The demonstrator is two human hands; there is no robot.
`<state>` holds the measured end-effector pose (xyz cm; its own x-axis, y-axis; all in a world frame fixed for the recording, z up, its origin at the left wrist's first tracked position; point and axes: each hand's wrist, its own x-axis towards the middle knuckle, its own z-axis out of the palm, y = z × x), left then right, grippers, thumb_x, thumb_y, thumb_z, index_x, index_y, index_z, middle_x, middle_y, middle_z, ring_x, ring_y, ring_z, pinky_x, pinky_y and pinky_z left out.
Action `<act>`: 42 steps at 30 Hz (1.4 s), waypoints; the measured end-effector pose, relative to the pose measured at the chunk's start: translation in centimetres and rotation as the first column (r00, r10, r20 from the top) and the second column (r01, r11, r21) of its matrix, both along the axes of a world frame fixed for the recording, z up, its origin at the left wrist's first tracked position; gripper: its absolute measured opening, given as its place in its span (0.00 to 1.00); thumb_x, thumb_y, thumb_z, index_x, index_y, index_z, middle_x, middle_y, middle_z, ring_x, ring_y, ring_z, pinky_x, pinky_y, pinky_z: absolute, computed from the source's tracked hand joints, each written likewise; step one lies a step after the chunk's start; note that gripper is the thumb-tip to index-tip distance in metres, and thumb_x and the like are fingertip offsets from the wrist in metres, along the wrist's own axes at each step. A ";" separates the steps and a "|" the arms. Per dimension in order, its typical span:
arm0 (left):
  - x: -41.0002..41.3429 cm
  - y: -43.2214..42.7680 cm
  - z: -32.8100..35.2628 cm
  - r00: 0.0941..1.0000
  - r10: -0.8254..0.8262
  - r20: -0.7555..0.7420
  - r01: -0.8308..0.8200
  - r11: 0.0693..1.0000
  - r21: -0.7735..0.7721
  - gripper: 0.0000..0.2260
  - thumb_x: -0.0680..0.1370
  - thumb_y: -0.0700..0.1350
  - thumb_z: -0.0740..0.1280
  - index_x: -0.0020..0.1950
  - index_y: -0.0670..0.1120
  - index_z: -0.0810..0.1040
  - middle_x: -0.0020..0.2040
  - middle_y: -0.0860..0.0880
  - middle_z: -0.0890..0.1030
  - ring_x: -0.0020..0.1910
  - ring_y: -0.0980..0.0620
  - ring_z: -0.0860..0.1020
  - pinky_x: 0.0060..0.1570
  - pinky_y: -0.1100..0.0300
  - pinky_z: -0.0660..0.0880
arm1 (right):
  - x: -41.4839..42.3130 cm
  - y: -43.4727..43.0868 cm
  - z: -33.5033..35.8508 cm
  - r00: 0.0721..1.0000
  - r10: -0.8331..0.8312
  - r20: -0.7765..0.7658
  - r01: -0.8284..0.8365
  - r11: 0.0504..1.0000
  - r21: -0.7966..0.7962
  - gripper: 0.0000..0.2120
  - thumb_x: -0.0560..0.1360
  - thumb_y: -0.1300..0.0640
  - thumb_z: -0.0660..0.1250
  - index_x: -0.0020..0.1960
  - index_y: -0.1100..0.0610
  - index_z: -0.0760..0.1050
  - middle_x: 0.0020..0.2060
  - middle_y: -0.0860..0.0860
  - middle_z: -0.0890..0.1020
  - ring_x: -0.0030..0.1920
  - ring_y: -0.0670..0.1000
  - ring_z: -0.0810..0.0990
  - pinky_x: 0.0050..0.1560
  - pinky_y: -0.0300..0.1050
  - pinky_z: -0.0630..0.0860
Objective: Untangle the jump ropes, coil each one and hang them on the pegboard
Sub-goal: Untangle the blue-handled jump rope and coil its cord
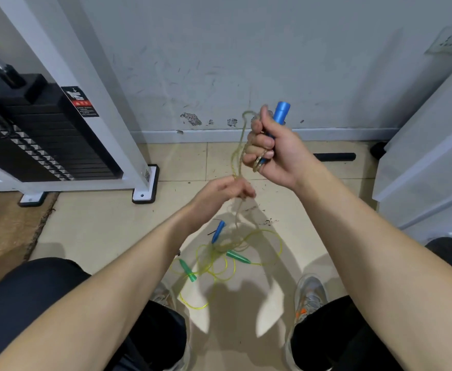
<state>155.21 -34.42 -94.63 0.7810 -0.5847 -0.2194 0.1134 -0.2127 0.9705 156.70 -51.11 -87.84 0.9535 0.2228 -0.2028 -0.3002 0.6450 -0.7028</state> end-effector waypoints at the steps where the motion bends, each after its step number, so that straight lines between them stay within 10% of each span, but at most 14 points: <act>1: -0.1 -0.1 -0.1 0.999 -0.028 0.021 0.027 0.999 0.047 0.11 0.82 0.48 0.64 0.49 0.43 0.81 0.49 0.42 0.84 0.48 0.54 0.80 0.53 0.68 0.73 | 0.2 -0.3 0.6 1.000 -0.020 0.018 0.019 0.999 0.031 0.20 0.82 0.42 0.57 0.37 0.53 0.68 0.20 0.44 0.61 0.19 0.42 0.59 0.28 0.37 0.64; 4: 0.8 0.7 -1.9 0.992 0.085 0.093 -0.099 0.982 0.161 0.10 0.77 0.44 0.72 0.41 0.39 0.77 0.38 0.44 0.80 0.39 0.55 0.79 0.47 0.64 0.73 | 1.0 -1.5 1.8 0.994 -0.107 0.024 0.104 0.991 0.082 0.21 0.82 0.41 0.57 0.36 0.51 0.67 0.20 0.44 0.61 0.19 0.43 0.58 0.29 0.37 0.62; 10: 2.4 1.6 -3.4 0.918 0.296 0.266 -0.352 0.915 0.198 0.06 0.79 0.40 0.68 0.44 0.50 0.76 0.47 0.47 0.75 0.28 0.48 0.78 0.35 0.60 0.74 | 0.7 -2.7 -0.8 0.948 -0.317 -0.025 0.311 0.941 -0.135 0.20 0.82 0.42 0.60 0.36 0.52 0.69 0.22 0.46 0.60 0.22 0.45 0.56 0.28 0.39 0.59; 15: 3.2 0.9 0.2 0.882 0.428 0.198 -0.442 0.897 0.028 0.23 0.76 0.34 0.71 0.68 0.48 0.71 0.56 0.50 0.75 0.30 0.50 0.76 0.32 0.66 0.74 | 0.1 -4.5 -6.1 0.849 -0.514 0.118 0.415 0.511 -0.753 0.17 0.81 0.45 0.63 0.40 0.54 0.79 0.24 0.47 0.64 0.23 0.46 0.60 0.29 0.40 0.59; 17: 3.3 0.0 2.5 0.876 0.449 0.178 -0.449 0.893 -0.040 0.26 0.76 0.35 0.72 0.72 0.48 0.69 0.61 0.48 0.75 0.30 0.51 0.76 0.31 0.68 0.73 | -0.8 -4.5 -7.7 0.899 -0.418 0.130 0.342 0.484 -0.806 0.16 0.82 0.47 0.63 0.44 0.56 0.81 0.24 0.48 0.65 0.23 0.45 0.62 0.29 0.40 0.60; 22: 4.1 -2.9 7.1 0.841 0.541 0.028 -0.528 0.830 -0.181 0.14 0.77 0.37 0.71 0.62 0.42 0.75 0.52 0.48 0.80 0.26 0.57 0.79 0.26 0.66 0.68 | -3.7 -1.6 -7.9 0.995 0.093 -0.026 -0.090 0.796 -0.598 0.24 0.76 0.37 0.64 0.52 0.58 0.81 0.26 0.48 0.61 0.27 0.48 0.56 0.32 0.44 0.59; 30: 6.6 -0.9 9.0 0.682 0.628 -0.375 -0.731 0.611 -0.305 0.08 0.79 0.37 0.69 0.57 0.43 0.75 0.40 0.46 0.79 0.27 0.58 0.79 0.26 0.69 0.72 | -3.2 -0.2 -6.3 0.985 0.148 0.089 -0.014 0.586 -0.810 0.13 0.75 0.56 0.73 0.37 0.54 0.71 0.30 0.47 0.71 0.31 0.48 0.68 0.35 0.43 0.69; 32: 6.1 -0.9 8.9 0.664 0.577 -0.475 -0.740 0.596 -0.312 0.08 0.79 0.35 0.67 0.57 0.43 0.75 0.41 0.47 0.78 0.27 0.58 0.79 0.25 0.70 0.73 | -2.6 0.7 -5.9 0.984 0.161 0.072 -0.023 0.522 -0.853 0.04 0.74 0.56 0.69 0.45 0.54 0.75 0.31 0.46 0.71 0.31 0.47 0.69 0.35 0.44 0.71; 34: 5.6 -1.3 9.2 0.647 0.534 -0.544 -0.748 0.584 -0.316 0.06 0.80 0.32 0.65 0.53 0.40 0.75 0.42 0.46 0.77 0.26 0.57 0.80 0.26 0.69 0.75 | -2.3 1.8 -5.8 0.986 0.165 0.019 -0.062 0.467 -0.882 0.17 0.70 0.55 0.67 0.59 0.50 0.76 0.35 0.48 0.73 0.33 0.48 0.71 0.37 0.47 0.72; 42: 5.6 -0.9 10.9 0.627 0.363 -0.689 -0.727 0.591 -0.350 0.03 0.83 0.33 0.60 0.53 0.39 0.73 0.48 0.41 0.76 0.34 0.42 0.85 0.33 0.60 0.82 | -1.9 3.7 -5.6 0.951 0.306 0.039 -0.130 0.513 -0.848 0.05 0.77 0.56 0.70 0.44 0.57 0.78 0.25 0.43 0.70 0.27 0.45 0.67 0.32 0.41 0.65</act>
<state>160.77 -35.34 -83.74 0.8536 -0.2197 -0.4723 0.4970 0.6148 0.6124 154.84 -47.46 -93.45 0.9347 0.2436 -0.2587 -0.1729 -0.3245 -0.9300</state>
